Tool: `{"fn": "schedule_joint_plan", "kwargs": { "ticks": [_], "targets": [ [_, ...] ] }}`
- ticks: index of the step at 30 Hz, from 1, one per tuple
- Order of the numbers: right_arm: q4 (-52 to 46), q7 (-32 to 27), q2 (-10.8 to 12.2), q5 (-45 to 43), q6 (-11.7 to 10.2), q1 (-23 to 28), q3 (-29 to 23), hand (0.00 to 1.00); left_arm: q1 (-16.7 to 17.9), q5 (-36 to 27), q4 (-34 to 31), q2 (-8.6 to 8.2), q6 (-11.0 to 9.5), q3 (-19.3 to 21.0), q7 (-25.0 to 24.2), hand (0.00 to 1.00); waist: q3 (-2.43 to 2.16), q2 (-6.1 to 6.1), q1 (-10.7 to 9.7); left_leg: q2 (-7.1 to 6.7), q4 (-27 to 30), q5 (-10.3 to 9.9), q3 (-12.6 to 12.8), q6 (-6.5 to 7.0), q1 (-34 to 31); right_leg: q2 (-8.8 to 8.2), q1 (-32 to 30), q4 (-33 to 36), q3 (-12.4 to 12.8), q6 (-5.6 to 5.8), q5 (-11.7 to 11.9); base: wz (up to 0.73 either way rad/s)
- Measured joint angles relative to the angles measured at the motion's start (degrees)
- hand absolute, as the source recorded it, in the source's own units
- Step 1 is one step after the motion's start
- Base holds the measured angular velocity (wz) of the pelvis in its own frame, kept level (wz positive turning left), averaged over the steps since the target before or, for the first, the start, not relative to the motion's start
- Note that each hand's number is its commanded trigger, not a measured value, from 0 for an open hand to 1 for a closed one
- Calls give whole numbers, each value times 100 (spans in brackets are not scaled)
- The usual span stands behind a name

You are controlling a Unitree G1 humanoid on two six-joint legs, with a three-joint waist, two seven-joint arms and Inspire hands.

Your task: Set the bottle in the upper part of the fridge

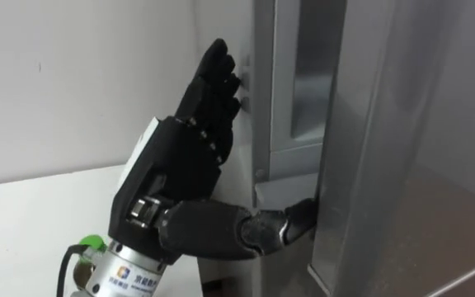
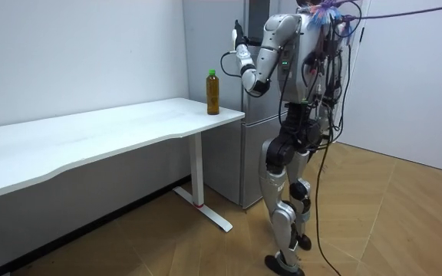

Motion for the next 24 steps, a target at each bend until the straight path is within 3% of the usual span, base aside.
{"fn": "schedule_joint_plan", "kwargs": {
  "ticks": [7, 24],
  "targets": [
    [3, 17, -11, 6, -2, -37, 29, 0, 3, 10, 8, 11, 2, -29, 0, 0, 15, 27, 4, 2, 35, -73, -1, 121, -15, 10, -10, 27, 1, 47, -39, 0],
    [25, 6, 22, 177, -47, -20, 91, 0, 12, 135, 8, -3, -80, -142, -110, 0, 10, -80, 111, -7, 72, -72, 30, 124, 25, 8, -19, 91, 77, 56, -50, -2]
  ]
}}
